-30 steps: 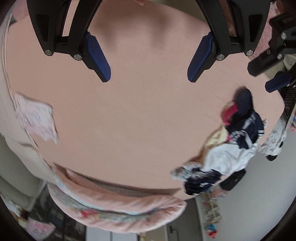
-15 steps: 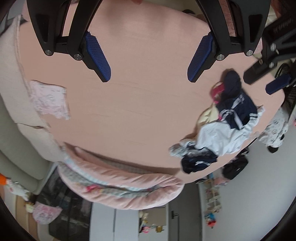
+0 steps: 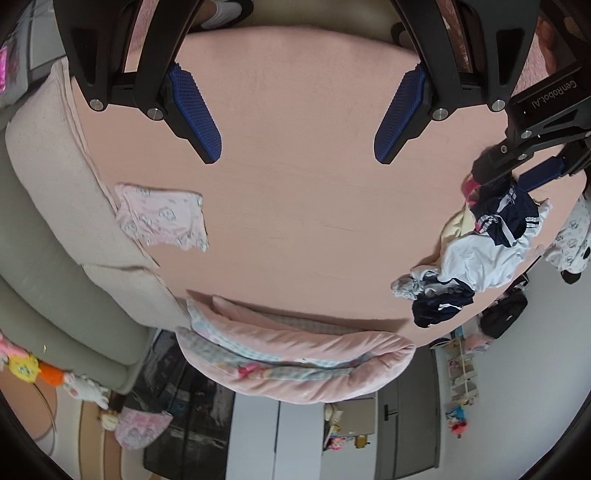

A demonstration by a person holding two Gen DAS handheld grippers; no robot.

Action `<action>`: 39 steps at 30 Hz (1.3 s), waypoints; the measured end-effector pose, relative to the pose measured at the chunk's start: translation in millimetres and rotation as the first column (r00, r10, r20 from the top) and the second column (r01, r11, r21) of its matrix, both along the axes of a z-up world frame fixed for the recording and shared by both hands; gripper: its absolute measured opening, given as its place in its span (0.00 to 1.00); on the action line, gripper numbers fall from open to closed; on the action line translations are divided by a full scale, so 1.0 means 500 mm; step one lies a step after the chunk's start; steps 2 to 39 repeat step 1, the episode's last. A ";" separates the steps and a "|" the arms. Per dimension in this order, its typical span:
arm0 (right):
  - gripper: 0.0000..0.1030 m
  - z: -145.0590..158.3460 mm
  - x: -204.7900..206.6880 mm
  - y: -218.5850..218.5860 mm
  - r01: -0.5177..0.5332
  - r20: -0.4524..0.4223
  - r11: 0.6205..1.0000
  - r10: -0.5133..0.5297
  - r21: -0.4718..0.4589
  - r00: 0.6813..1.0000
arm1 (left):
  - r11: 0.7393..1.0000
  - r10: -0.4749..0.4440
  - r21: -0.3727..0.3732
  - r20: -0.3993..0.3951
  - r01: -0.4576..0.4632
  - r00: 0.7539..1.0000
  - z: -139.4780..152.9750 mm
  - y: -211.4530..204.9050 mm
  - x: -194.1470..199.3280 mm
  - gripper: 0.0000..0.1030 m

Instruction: Fold clothes

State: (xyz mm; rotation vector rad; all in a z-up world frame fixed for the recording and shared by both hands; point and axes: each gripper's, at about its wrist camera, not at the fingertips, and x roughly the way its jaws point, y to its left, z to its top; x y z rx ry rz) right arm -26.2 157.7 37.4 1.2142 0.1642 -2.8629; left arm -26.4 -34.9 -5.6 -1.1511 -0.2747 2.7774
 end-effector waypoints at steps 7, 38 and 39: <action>0.82 -0.004 0.004 0.008 0.008 0.004 1.000 -0.008 -0.001 1.000 | 1.000 -0.008 0.000 -0.005 0.008 1.000 -0.001 0.010 0.003 0.80; 0.82 -0.004 0.004 0.008 0.008 0.004 1.000 -0.008 -0.001 1.000 | 1.000 -0.008 0.000 -0.005 0.008 1.000 -0.001 0.010 0.003 0.80; 0.82 -0.004 0.004 0.008 0.008 0.004 1.000 -0.008 -0.001 1.000 | 1.000 -0.008 0.000 -0.005 0.008 1.000 -0.001 0.010 0.003 0.80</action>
